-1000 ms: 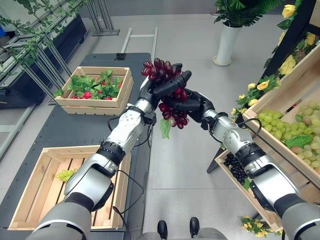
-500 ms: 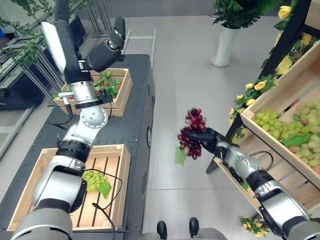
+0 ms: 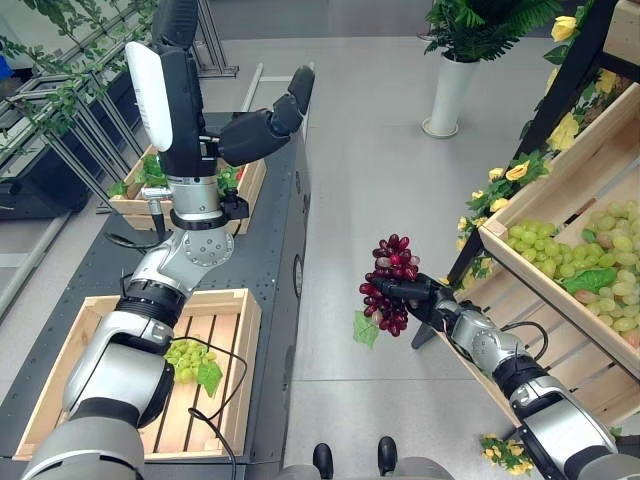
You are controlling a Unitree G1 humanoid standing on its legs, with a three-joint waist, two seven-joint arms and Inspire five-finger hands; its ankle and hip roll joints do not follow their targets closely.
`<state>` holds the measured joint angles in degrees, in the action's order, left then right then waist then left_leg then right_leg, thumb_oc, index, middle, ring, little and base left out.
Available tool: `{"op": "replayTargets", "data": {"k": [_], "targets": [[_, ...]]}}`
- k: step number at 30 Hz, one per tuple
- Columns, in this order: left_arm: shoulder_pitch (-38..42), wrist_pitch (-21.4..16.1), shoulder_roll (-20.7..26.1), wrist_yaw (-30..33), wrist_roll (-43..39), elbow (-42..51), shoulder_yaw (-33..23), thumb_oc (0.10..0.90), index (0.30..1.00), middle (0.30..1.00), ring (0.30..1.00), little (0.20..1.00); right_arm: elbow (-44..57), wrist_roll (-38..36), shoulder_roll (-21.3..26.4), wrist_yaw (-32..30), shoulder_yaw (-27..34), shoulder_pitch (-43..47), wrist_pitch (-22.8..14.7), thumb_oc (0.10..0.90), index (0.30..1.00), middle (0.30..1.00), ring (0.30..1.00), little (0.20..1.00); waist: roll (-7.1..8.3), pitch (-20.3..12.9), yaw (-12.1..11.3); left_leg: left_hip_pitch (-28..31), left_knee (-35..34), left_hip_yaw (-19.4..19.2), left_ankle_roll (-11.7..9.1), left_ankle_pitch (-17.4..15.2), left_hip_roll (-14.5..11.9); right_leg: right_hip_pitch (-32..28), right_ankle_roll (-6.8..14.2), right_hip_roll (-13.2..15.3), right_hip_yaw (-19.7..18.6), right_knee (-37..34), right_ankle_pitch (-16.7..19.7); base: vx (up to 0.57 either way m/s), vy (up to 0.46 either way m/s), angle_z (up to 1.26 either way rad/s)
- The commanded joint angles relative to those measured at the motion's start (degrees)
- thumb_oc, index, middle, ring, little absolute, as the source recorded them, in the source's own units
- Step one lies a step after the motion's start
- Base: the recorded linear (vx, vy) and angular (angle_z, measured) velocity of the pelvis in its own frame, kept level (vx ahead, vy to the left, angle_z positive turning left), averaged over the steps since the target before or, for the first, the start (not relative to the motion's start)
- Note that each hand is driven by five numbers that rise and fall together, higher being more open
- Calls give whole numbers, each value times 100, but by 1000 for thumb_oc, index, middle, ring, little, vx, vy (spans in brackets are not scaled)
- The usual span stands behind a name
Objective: Pick up the fruits from the basket on one side to the basket on the other side
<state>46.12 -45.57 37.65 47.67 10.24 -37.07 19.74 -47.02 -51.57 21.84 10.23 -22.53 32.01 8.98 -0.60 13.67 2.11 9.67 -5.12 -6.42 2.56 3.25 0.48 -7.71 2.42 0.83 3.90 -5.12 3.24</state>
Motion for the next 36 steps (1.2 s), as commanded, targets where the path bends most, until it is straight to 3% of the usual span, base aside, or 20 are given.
{"op": "replayTargets", "data": {"k": [1,6,10,15,27,36], "targets": [[-361,-306,-324,-847,-1328,-313,-243,800,900,900,900,900,127,351,-154,50,370,190,-854,400,300,300,300,300,38,-988,-74,93,12,109,-213,-767,189,-114,5,-94,156,12,-389,0,0,0],[-1611,-173,-941,-1396,-1710,10,-474,800,900,900,900,900,485,1176,-175,-154,343,-517,-1208,400,300,300,300,300,97,-896,-109,89,12,136,-171,-763,197,-88,16,-105,100,12,-363,0,0,0],[-2498,42,-1494,-1329,-1704,28,-528,800,900,900,900,900,563,1702,-161,-308,381,-1127,-1604,400,300,300,300,300,166,-791,-141,113,12,129,-132,-765,201,-97,33,-120,51,12,-341,24,19,-4],[-3304,146,-1920,-1400,-1480,-136,-601,800,900,900,900,900,587,2011,-252,-580,618,-1881,-1826,400,300,300,300,300,252,-682,-157,147,12,83,-85,-801,192,-112,41,-152,-37,12,-314,32,16,-1],[-3896,183,-1873,-1540,-913,-352,-430,800,900,900,900,900,219,1964,-396,-930,1144,-2548,-2441,400,300,300,300,300,428,-450,-89,118,12,-5,-25,-820,175,-32,74,-223,-217,12,-199,11,4,-7],[-3820,536,-1677,-1880,-817,170,-119,800,900,900,900,900,783,2648,-180,-1867,1106,-2643,-2612,400,300,300,300,300,669,-85,-61,-293,317,-89,52,-873,103,384,142,-265,-346,209,-66,-17,-58,-7]]}}
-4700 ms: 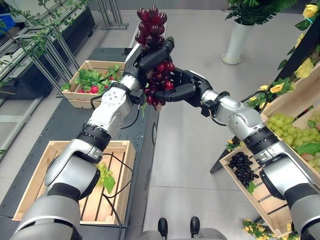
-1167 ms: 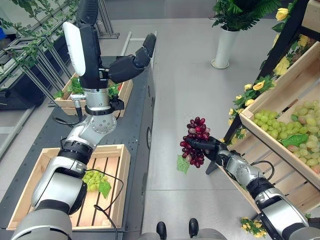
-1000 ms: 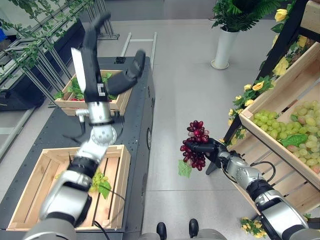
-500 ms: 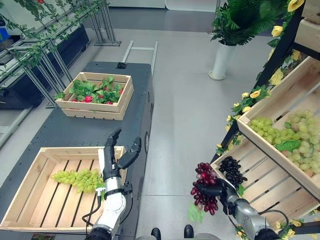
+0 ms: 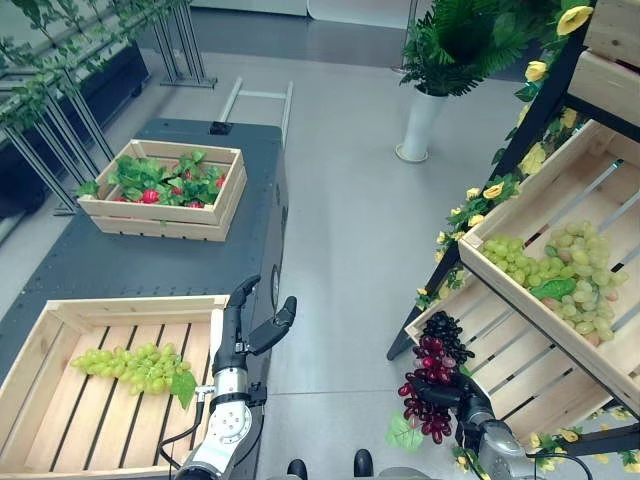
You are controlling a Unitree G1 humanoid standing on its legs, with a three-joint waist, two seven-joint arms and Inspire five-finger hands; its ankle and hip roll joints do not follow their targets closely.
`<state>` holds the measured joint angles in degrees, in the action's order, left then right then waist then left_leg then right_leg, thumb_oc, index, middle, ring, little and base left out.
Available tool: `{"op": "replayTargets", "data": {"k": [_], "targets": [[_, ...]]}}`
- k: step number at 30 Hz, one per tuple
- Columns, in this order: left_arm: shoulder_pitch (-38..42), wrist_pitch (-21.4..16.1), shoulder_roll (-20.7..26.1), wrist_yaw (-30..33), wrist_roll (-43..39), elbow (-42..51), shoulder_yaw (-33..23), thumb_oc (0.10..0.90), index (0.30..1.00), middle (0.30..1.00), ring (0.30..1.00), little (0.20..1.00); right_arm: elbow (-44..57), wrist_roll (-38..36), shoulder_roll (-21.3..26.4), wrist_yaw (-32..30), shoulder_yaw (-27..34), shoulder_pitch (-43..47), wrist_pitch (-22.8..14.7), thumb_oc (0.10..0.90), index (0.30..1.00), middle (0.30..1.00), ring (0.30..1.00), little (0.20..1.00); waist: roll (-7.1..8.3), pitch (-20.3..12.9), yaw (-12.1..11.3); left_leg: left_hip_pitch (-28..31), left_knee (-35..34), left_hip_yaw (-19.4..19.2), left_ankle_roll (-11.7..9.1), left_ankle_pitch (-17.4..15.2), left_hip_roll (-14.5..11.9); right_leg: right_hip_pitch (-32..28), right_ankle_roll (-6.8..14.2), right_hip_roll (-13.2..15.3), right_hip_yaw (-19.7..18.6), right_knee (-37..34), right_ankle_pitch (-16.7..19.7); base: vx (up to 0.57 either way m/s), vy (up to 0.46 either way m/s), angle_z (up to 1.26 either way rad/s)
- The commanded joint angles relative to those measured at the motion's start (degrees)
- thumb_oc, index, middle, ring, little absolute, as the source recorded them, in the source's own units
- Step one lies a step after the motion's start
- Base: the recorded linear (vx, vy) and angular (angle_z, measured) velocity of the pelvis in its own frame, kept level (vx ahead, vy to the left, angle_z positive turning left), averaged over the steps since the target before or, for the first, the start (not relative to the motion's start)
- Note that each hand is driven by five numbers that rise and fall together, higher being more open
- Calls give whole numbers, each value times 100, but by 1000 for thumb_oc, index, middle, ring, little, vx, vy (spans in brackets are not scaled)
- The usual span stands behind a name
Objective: Pick up the fruits from the basket on one side to the basket on the other side
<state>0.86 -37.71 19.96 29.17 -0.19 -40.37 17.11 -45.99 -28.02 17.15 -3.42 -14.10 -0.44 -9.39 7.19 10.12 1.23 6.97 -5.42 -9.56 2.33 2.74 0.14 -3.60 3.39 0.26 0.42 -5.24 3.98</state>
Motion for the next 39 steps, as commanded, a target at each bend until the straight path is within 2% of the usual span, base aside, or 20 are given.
{"op": "replayTargets", "data": {"k": [1,3,5,7,10,12,13,18,21,24,27,30,33,39], "targets": [[782,-136,216,-6,181,709,212,800,900,900,900,900,926,407,404,-796,240,662,-772,400,300,300,300,300,-39,458,37,-267,585,179,97,-874,109,202,38,-203,-11,426,-167,-119,-85,-16],[899,-99,289,66,123,795,282,800,900,900,900,900,1077,516,480,-1040,223,729,-816,400,300,300,300,300,-4,650,52,-527,909,123,111,-939,89,439,22,-186,44,723,-227,-181,-55,-9],[1172,3,379,127,96,953,434,800,900,900,900,900,1353,988,673,-1773,251,910,-993,400,300,300,300,300,52,1094,100,-1124,1748,105,135,-1154,52,910,-12,-183,113,1319,-366,-231,-63,-6],[1313,106,414,179,139,1096,555,800,900,900,900,900,1532,1155,816,-2268,296,1039,-985,400,300,300,300,300,74,1370,126,-1602,2320,51,167,-1295,14,1318,-58,-149,217,1760,-449,-212,-25,2],[1467,161,401,254,53,1194,725,800,900,900,900,900,1517,1346,987,-2796,408,1203,-904,400,300,300,300,300,34,1599,153,-2100,2897,74,178,-1464,17,1757,-113,-131,296,2236,-591,-152,25,-2],[1551,153,390,286,35,1218,831,800,900,900,900,900,1431,1286,1073,-3018,478,1309,-872,400,300,300,300,300,26,1686,159,-2381,3197,97,189,-1568,26,2024,-154,-130,337,2520,-696,-132,17,-3],[1669,167,357,344,81,1226,964,800,900,900,900,900,1293,1039,1192,-3037,572,1516,-961,400,300,300,300,300,24,1812,136,-2713,3521,183,170,-1663,41,2297,-210,-139,382,2800,-790,-138,0,0],[1791,186,441,212,165,1310,1150,800,900,900,900,900,1132,806,1462,-3115,776,1844,-965,400,300,300,300,300,28,1957,81,-3272,4165,344,154,-1865,82,2754,-308,-146,520,3421,-985,-77,-25,3],[1873,267,560,99,214,1506,1303,800,900,900,900,900,952,327,1710,-3221,1039,1962,-901,400,300,300,300,300,-4,1968,58,-3741,4678,491,165,-2008,133,3145,-389,-104,628,3936,-1134,-40,-30,13],[1905,340,635,12,141,1562,1380,800,900,900,900,900,708,503,1918,-3341,1258,2156,-843,400,300,300,300,300,-52,1968,25,-3989,4999,534,181,-2106,162,3368,-433,-74,701,4254,-1232,-15,-38,16],[2003,369,712,-4,104,1540,1485,800,900,900,900,900,418,682,2240,-3514,1292,2614,-656,400,300,300,300,300,-96,1968,-56,-4232,5219,565,188,-2141,210,3591,-459,-61,763,4505,-1291,-43,-50,0],[2028,325,808,-5,64,1483,1541,800,900,900,900,900,87,525,2596,-3460,1339,2999,-478,400,300,300,300,300,-115,1968,-117,-4410,5415,587,182,-2178,208,3765,-484,-42,818,4732,-1360,-32,-51,1],[2024,302,872,-71,-3,1443,1535,800,900,900,900,900,-189,457,2737,-3440,1365,3251,-343,400,300,300,300,300,-121,1968,-172,-4526,5575,619,183,-2205,208,3875,-498,-32,858,4893,-1396,-9,-57,1],[2013,140,1000,-189,-116,1558,1588,800,900,900,900,900,-654,664,3111,-3193,1127,3872,270,400,300,300,300,300,-137,1968,-293,-4887,6029,702,201,-2317,227,4188,-530,5,956,5298,-1511,-2,-39,3]]}}
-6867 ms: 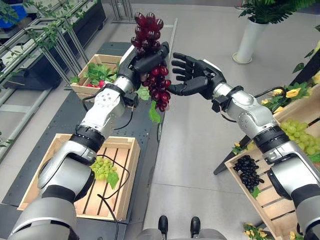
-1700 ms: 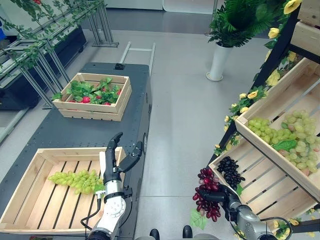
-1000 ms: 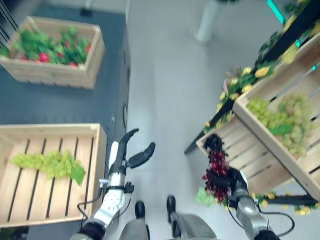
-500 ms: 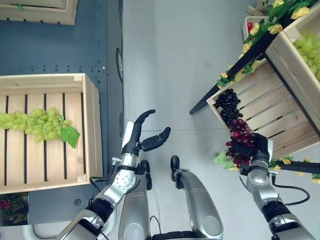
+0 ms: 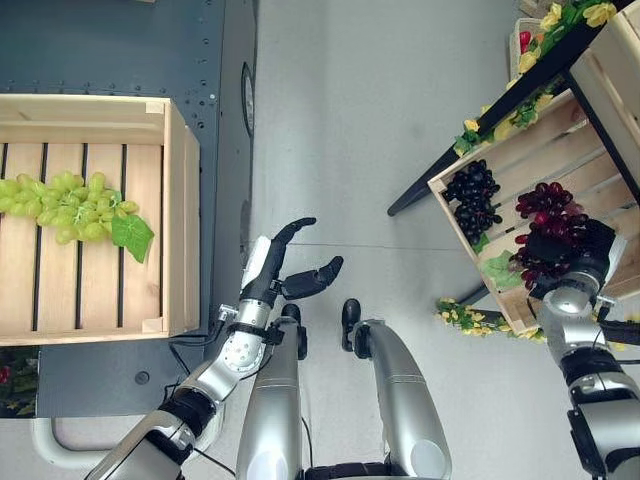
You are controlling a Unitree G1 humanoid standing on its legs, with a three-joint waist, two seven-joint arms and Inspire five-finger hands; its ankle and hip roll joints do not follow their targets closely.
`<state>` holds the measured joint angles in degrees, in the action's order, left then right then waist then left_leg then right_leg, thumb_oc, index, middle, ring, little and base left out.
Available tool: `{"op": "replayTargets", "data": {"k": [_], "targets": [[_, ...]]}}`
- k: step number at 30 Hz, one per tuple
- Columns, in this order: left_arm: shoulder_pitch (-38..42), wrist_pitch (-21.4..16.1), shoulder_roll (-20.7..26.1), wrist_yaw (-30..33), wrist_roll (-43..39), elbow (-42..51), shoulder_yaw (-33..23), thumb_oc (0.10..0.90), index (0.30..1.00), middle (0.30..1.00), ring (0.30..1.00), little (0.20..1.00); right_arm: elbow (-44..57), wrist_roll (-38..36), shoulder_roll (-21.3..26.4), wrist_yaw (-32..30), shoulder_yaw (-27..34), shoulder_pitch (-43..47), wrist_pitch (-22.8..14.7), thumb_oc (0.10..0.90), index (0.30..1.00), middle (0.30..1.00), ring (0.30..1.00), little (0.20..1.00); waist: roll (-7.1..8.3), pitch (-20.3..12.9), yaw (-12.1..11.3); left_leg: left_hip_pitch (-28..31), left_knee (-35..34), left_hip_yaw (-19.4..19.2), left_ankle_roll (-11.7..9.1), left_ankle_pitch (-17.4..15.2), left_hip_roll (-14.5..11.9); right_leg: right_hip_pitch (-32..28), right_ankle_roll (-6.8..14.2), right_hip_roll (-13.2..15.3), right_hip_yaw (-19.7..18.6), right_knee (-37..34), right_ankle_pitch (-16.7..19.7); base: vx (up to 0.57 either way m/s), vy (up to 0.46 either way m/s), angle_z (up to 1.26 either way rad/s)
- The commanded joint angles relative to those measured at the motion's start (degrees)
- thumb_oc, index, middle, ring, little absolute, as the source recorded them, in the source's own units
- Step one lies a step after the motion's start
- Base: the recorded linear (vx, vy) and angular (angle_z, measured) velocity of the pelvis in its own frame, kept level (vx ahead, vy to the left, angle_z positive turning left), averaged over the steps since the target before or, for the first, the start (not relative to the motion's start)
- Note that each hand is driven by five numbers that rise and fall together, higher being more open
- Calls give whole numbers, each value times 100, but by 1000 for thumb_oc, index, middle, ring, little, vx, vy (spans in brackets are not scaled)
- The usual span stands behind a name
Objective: Pick up the fruits from the basket on one side to the basket on the other side
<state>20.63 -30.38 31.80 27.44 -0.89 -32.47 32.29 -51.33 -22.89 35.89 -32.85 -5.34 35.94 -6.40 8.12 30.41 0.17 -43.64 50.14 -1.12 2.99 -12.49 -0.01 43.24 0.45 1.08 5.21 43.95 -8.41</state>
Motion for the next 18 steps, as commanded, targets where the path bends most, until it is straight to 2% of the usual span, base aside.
{"op": "replayTargets", "data": {"k": [1,8,9,10,18], "targets": [[24,-619,-165,-53,-57,803,57,800,900,900,900,900,-149,169,1285,-210,231,271,15,400,300,300,300,300,-234,-61,-192,143,518,-142,138,-808,241,-464,-239,-76,488,422,-288,0,0,0],[-28,-750,16,38,-12,1101,175,800,900,900,900,900,-450,334,1640,-108,43,573,417,400,300,300,300,300,-298,-61,-218,-105,714,-135,145,-831,249,-192,-228,-81,509,662,-346,3,3,2],[-40,-773,26,68,-10,1101,178,800,900,900,900,900,-531,334,1650,-132,32,603,468,720,780,780,780,780,-308,-61,-218,-106,692,-139,147,-824,248,-186,-226,-88,500,658,-351,-1,16,-5],[-53,-822,39,74,-19,1078,166,800,900,900,900,900,-633,340,1668,-95,34,658,543,800,900,900,900,900,-319,-61,-226,-103,671,-140,152,-816,252,-180,-225,-93,493,653,-351,-1,12,-3],[-156,-954,85,85,-49,1021,114,800,900,900,900,900,-1154,561,1662,-116,20,792,799,800,900,900,900,900,-361,-61,-267,-58,608,-147,158,-763,268,-216,-209,-105,478,661,-357,0,0,0]]}}
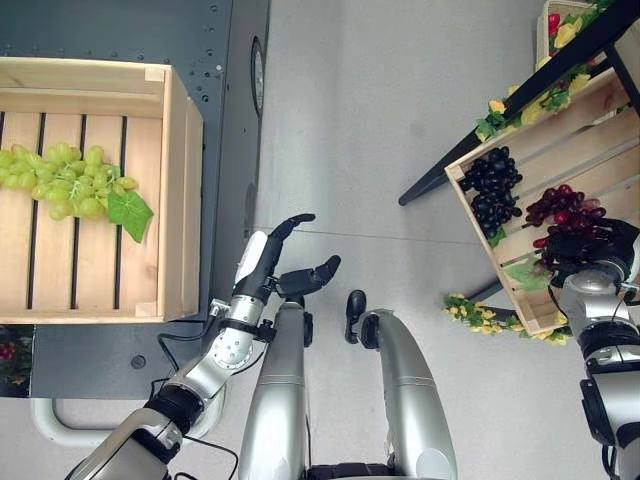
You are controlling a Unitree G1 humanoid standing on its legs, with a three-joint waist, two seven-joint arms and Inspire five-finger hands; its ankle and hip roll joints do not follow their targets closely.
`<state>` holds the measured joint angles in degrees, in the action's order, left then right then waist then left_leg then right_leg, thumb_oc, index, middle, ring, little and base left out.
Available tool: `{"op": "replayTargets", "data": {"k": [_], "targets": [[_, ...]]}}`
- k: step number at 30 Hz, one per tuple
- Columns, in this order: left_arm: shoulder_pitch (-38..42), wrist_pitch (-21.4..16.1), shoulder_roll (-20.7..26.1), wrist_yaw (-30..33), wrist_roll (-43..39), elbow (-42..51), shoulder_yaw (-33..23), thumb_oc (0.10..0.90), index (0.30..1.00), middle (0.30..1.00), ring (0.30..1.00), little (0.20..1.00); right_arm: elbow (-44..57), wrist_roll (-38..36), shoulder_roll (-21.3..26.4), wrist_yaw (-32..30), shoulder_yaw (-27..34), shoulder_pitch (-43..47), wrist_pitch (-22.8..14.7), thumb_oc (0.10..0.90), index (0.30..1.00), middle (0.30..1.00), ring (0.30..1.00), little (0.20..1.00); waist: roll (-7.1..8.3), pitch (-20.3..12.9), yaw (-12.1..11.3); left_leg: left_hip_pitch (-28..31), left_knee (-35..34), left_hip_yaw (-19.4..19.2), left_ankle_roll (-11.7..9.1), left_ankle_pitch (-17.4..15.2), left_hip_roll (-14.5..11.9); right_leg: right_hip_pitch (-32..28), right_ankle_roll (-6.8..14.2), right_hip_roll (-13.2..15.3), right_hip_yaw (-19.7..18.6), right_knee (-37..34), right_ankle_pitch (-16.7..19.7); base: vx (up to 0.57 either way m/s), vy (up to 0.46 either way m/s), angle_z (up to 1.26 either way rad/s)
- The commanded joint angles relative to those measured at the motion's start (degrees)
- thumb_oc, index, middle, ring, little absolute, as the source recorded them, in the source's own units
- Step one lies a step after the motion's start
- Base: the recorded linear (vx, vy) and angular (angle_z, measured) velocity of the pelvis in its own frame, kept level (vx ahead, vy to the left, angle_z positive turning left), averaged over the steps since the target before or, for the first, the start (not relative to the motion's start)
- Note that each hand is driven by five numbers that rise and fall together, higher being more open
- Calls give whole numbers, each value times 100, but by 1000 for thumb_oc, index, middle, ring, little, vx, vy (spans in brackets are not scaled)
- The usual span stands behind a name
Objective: Pick up the fruits from the basket on one side to the basket on the other side
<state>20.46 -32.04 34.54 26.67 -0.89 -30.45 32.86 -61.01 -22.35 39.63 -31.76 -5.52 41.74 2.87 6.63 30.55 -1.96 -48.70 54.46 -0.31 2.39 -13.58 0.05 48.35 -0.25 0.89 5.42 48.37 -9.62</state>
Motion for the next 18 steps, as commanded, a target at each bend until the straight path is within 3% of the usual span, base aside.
{"op": "replayTargets", "data": {"k": [1,12,18], "targets": [[-176,-807,-169,154,-58,843,40,800,900,900,900,900,-207,588,1287,-237,58,174,-6,800,900,900,900,900,-215,-75,-57,467,163,-228,214,-651,264,-745,-134,-85,456,210,-237,0,0,0],[-316,-809,-144,168,-59,989,89,800,900,900,900,900,-469,777,1297,-179,18,181,199,800,900,900,900,900,-242,-75,-85,575,103,-260,219,-629,255,-855,-128,-68,449,173,-245,3,0,0],[-338,-870,-205,364,78,993,81,800,900,900,900,900,-94,739,1135,-172,-70,235,-401,800,900,900,900,900,-303,-75,-49,699,46,-331,206,-636,238,-926,-140,-44,405,203,-325,24,68,0]]}}
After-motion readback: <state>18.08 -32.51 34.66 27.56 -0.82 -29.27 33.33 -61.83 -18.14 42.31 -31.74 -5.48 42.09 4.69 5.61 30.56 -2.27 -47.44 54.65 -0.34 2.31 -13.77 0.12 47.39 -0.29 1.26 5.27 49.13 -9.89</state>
